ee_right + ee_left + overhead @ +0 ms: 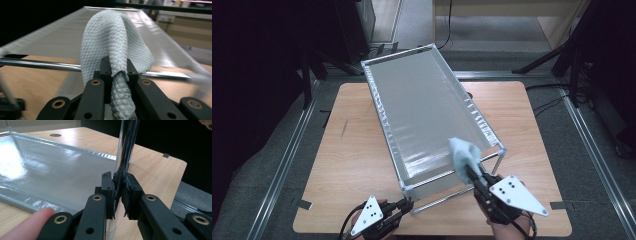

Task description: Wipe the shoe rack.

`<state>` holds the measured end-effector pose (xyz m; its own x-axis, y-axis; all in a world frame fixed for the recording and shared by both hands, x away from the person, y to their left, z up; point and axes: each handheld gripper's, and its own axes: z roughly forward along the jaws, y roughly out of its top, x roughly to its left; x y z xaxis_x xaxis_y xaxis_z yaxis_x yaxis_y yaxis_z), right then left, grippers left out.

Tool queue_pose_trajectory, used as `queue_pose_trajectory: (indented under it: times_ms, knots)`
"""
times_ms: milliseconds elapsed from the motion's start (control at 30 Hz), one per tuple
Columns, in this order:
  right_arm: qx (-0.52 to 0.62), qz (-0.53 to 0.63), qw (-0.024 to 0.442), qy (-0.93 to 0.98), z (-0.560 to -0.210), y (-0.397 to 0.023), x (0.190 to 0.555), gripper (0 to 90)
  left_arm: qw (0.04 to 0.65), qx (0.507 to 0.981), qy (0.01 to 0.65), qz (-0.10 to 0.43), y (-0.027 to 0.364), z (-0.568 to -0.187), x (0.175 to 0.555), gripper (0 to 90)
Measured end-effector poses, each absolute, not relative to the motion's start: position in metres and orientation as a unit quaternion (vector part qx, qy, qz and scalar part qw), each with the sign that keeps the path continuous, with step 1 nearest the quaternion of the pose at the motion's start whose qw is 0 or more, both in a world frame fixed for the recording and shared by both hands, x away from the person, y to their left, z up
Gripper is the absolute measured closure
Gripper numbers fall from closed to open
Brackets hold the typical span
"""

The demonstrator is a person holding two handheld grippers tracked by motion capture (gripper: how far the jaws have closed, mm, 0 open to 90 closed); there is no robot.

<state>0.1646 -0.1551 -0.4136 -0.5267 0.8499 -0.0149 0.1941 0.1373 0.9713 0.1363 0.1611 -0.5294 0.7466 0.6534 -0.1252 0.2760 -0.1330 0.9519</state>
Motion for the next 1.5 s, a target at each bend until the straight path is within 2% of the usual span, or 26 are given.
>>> queue_pose_trajectory:
  times_ms: [233, 433, 633, 867, 1000, 1067, 1200, 1267, 1500]
  knots:
    - [0.456, 0.511, 0.328, 0.651, -0.420, -0.191, 0.178, 82.8, 0.577, 0.735, 0.315, 0.165, 0.159, -0.529, 0.136, 81.8]
    - [0.466, 0.508, 0.329, 0.645, -0.424, -0.190, 0.178, 83.7, 0.576, 0.737, 0.313, 0.165, 0.157, -0.529, 0.136, 81.8]
    - [0.401, 0.532, 0.292, 0.686, -0.425, -0.152, 0.169, 83.8, 0.573, 0.739, 0.313, 0.166, 0.154, -0.528, 0.138, 81.8]
    - [0.305, 0.561, 0.220, 0.737, -0.426, -0.095, 0.148, 83.6, 0.573, 0.739, 0.314, 0.167, 0.151, -0.528, 0.137, 81.9]
    - [0.271, 0.554, 0.222, 0.755, -0.426, -0.085, 0.143, 83.6, 0.572, 0.740, 0.312, 0.167, 0.151, -0.528, 0.137, 82.0]
    - [0.275, 0.551, 0.220, 0.756, -0.426, -0.090, 0.147, 83.1, 0.571, 0.742, 0.310, 0.169, 0.151, -0.528, 0.137, 82.0]
    - [0.304, 0.537, 0.250, 0.746, -0.427, -0.111, 0.156, 83.3, 0.572, 0.742, 0.306, 0.167, 0.152, -0.528, 0.136, 82.1]
    - [0.353, 0.526, 0.275, 0.723, -0.427, -0.136, 0.167, 83.8, 0.572, 0.743, 0.304, 0.167, 0.152, -0.528, 0.135, 82.1]
    - [0.435, 0.507, 0.312, 0.675, -0.431, -0.185, 0.184, 84.0, 0.573, 0.743, 0.302, 0.167, 0.152, -0.528, 0.135, 82.1]
